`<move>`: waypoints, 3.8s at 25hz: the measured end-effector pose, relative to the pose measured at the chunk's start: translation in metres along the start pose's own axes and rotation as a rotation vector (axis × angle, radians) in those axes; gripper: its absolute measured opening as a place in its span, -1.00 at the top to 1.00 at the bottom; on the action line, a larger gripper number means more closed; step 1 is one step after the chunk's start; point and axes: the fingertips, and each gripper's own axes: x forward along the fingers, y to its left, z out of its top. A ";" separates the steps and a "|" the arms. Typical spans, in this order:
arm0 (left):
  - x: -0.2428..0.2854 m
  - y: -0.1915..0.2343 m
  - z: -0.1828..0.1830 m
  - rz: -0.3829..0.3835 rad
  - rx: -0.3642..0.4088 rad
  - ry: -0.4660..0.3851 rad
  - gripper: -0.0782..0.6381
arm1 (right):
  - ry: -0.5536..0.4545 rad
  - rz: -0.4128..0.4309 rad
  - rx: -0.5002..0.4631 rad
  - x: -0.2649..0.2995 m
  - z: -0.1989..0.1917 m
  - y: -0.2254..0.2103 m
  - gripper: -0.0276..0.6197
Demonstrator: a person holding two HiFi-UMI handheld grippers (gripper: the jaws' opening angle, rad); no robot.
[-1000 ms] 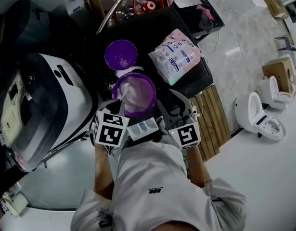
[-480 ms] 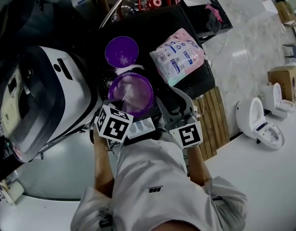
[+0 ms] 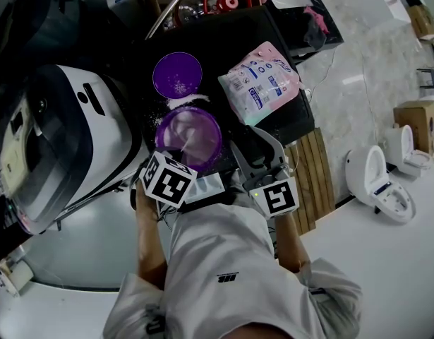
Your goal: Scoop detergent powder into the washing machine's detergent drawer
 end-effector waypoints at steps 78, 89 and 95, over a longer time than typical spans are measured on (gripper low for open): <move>-0.051 -0.026 0.007 -0.284 -0.303 -0.645 0.74 | 0.128 0.043 -0.086 -0.002 -0.011 0.074 0.42; -0.063 -0.028 -0.015 -0.320 -0.281 -0.700 0.74 | 0.133 -0.021 -0.117 -0.021 -0.011 0.099 0.42; -0.072 -0.036 -0.019 -0.281 -0.274 -0.726 0.74 | 0.110 0.001 -0.128 -0.031 -0.007 0.104 0.42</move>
